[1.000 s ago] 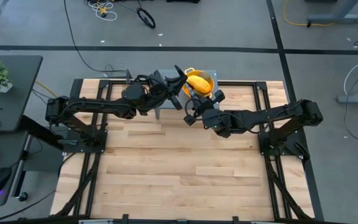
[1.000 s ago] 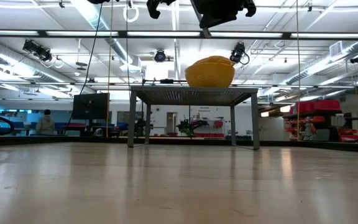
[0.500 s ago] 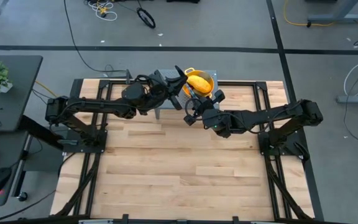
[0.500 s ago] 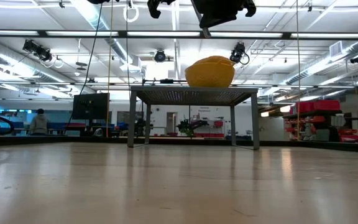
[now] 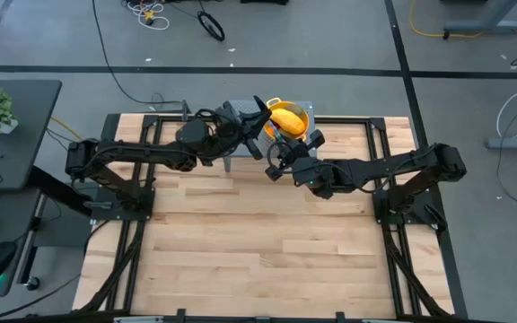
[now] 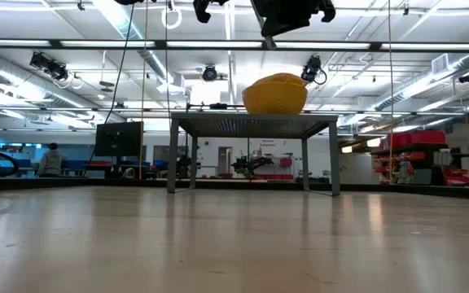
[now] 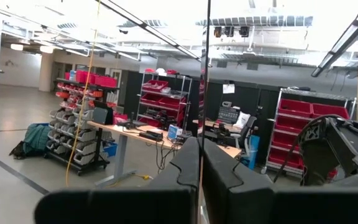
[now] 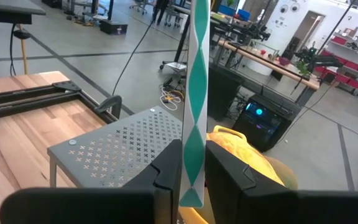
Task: Pick & Place Fruit
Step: Put the blue patterned table knife on the shelf
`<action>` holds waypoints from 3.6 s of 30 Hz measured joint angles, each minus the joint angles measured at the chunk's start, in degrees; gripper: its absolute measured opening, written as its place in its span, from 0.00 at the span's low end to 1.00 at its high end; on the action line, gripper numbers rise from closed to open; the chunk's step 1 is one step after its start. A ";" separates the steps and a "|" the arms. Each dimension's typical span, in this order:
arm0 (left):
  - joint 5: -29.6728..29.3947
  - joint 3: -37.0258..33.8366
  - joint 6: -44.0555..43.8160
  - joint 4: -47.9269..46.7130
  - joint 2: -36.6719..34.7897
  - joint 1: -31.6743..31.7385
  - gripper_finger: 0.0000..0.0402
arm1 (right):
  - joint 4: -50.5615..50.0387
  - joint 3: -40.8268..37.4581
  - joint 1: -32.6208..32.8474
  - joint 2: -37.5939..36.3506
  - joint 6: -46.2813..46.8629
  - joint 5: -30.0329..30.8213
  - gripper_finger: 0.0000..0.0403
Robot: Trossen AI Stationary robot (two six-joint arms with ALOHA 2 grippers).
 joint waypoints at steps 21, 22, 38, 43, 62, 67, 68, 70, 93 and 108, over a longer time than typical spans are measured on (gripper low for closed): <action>-0.61 -0.09 0.71 -0.39 0.02 0.04 0.01 | 4.70 0.06 0.07 -0.11 -5.32 0.70 0.36; -0.64 -0.09 1.53 -0.34 0.02 0.04 0.01 | 5.64 0.06 0.07 -0.11 -6.24 0.75 0.38; -2.25 -0.09 0.60 -10.88 -7.08 3.06 0.01 | 15.52 0.06 2.34 -0.11 -18.18 7.65 0.48; -2.27 -0.07 -3.04 -17.21 -9.47 4.47 0.01 | 15.54 0.06 2.34 -0.11 -18.21 7.65 0.48; 8.25 0.00 -14.22 -32.59 -13.22 13.26 0.01 | 15.96 0.06 2.34 -0.07 -18.21 7.63 0.48; 10.27 0.00 -13.72 -34.30 -13.66 14.45 0.01 | 16.47 0.06 2.74 -0.17 -18.23 9.22 0.48; 10.25 -0.02 -13.52 -34.66 -14.09 14.73 0.01 | 16.82 0.06 2.88 -0.26 -18.23 9.83 0.48; 10.27 0.02 -12.97 -34.98 -14.76 14.79 0.01 | 16.72 0.04 3.26 -0.94 -18.30 10.67 0.48; 11.98 0.02 -12.41 -37.16 -16.61 15.54 0.01 | 16.10 0.04 4.39 -8.78 -18.08 5.64 0.15; 12.47 0.00 -11.44 -37.80 -20.28 15.54 0.01 | 11.57 0.04 2.11 -15.94 -14.87 -3.19 0.01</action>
